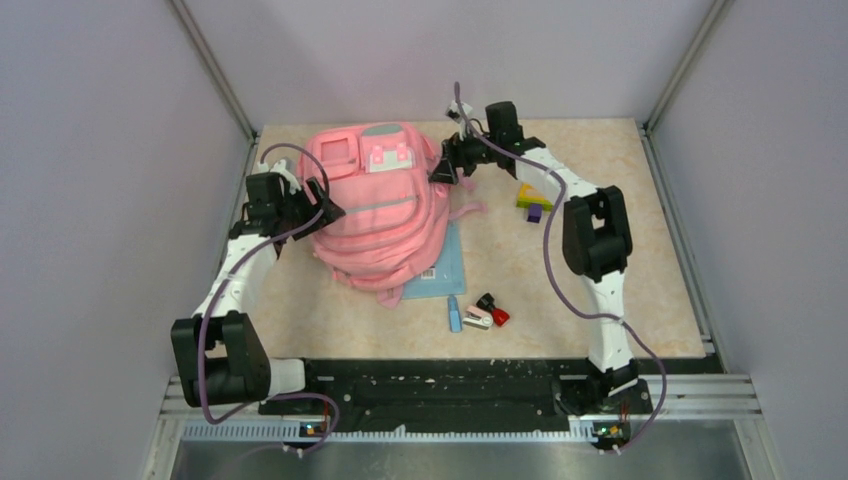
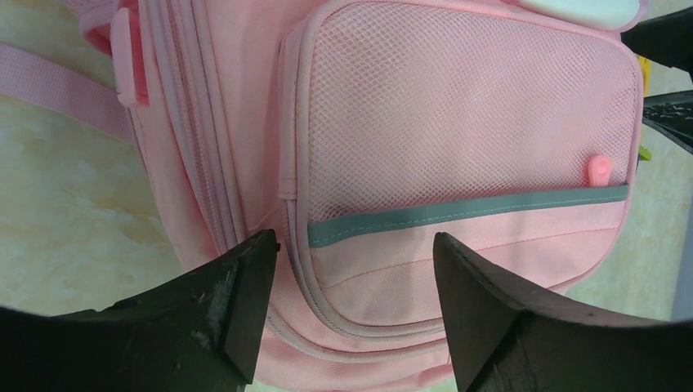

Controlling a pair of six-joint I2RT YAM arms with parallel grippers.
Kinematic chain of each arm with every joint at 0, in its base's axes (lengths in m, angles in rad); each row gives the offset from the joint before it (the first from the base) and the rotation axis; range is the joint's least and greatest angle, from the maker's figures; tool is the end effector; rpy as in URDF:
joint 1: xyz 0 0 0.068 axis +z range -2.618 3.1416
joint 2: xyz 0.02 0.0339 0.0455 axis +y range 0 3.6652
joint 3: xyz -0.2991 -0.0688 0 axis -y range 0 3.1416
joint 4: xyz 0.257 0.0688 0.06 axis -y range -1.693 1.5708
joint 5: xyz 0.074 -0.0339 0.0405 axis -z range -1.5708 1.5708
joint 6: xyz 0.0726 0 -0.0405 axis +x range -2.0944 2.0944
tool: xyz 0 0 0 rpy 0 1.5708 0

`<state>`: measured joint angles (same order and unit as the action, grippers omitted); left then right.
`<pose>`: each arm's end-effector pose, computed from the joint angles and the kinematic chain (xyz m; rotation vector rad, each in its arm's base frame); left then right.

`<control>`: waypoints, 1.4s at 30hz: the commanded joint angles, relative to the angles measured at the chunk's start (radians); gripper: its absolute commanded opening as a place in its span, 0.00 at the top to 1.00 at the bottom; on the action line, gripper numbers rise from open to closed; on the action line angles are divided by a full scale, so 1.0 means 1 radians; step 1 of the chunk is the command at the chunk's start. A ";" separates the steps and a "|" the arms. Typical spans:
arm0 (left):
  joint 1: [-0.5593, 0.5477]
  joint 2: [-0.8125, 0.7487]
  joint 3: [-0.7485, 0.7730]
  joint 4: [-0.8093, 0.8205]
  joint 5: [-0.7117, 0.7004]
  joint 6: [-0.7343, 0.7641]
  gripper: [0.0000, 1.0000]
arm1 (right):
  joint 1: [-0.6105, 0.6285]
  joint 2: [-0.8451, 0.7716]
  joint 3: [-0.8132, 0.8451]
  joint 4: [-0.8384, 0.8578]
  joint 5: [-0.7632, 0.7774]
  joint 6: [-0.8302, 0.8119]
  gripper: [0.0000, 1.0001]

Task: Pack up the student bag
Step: Unzip the student bag at the center of the board.

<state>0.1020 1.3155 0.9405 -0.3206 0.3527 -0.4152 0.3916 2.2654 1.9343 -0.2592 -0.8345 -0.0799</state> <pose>0.3156 0.0071 0.2735 -0.3974 2.2422 -0.5650 0.5118 0.2696 0.2482 -0.9595 1.8979 1.0777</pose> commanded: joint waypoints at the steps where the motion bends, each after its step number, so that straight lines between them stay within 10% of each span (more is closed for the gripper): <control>1: 0.008 0.028 0.021 0.032 0.063 -0.008 0.27 | -0.002 0.083 0.169 -0.091 -0.134 -0.068 0.25; 6: 0.009 0.075 0.040 0.036 0.105 -0.038 0.34 | -0.002 0.131 0.217 -0.111 -0.196 -0.072 0.26; 27: 0.010 0.084 0.045 0.037 0.062 -0.056 0.99 | -0.002 0.032 0.035 -0.138 -0.156 -0.077 0.94; 42: 0.011 0.058 0.008 0.069 0.058 -0.081 1.00 | 0.004 -0.265 -0.406 0.044 -0.138 0.070 1.00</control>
<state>0.1219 1.4029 0.9463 -0.3256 0.4000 -0.4725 0.3843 2.1159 1.6264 -0.2558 -0.9401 -0.0681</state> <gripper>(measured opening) 0.228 0.132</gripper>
